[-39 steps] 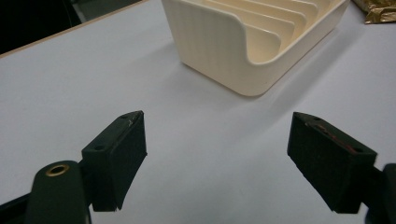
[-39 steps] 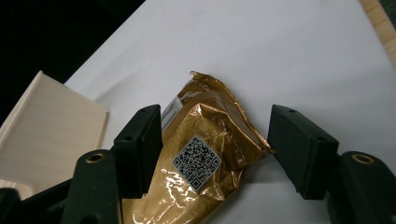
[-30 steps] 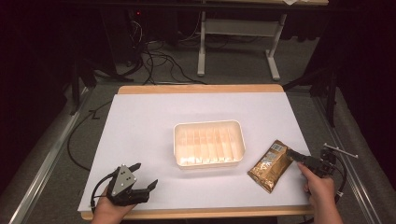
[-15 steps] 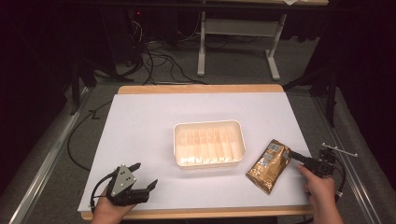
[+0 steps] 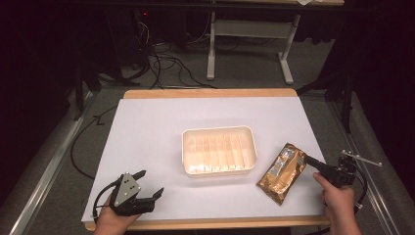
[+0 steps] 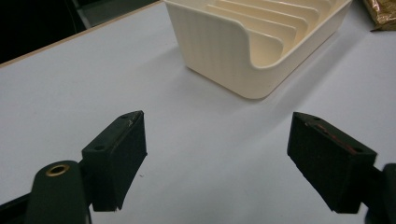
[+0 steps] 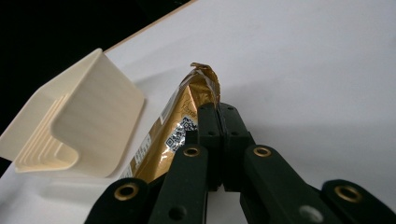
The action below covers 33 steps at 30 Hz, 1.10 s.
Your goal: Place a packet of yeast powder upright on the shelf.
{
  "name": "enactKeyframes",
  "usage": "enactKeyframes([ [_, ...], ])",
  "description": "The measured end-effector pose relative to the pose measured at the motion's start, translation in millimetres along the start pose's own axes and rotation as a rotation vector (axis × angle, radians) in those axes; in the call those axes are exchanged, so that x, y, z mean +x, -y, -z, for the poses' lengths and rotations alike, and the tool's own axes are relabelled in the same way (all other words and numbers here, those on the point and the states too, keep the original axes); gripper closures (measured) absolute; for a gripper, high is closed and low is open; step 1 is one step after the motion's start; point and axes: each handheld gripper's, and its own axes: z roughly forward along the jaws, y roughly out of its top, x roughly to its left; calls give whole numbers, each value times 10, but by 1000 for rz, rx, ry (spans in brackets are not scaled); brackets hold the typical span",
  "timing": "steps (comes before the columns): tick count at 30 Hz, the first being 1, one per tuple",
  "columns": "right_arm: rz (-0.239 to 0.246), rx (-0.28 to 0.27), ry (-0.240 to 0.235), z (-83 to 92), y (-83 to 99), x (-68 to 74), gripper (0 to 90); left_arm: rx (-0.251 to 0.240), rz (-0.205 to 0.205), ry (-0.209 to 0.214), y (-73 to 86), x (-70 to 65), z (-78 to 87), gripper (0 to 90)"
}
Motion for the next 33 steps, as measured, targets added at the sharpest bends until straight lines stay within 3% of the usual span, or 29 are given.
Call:
enactKeyframes([
  [9,51,-42,-44,98,-30,166,900,3,-8,2,-3,-9,-3,202],
  [20,130,-103,-112,226,-86,503,900,6,-18,2,-6,-9,-7,202],
  [33,218,-159,-132,309,-113,850,900,8,-27,1,-8,-12,-11,202],
])
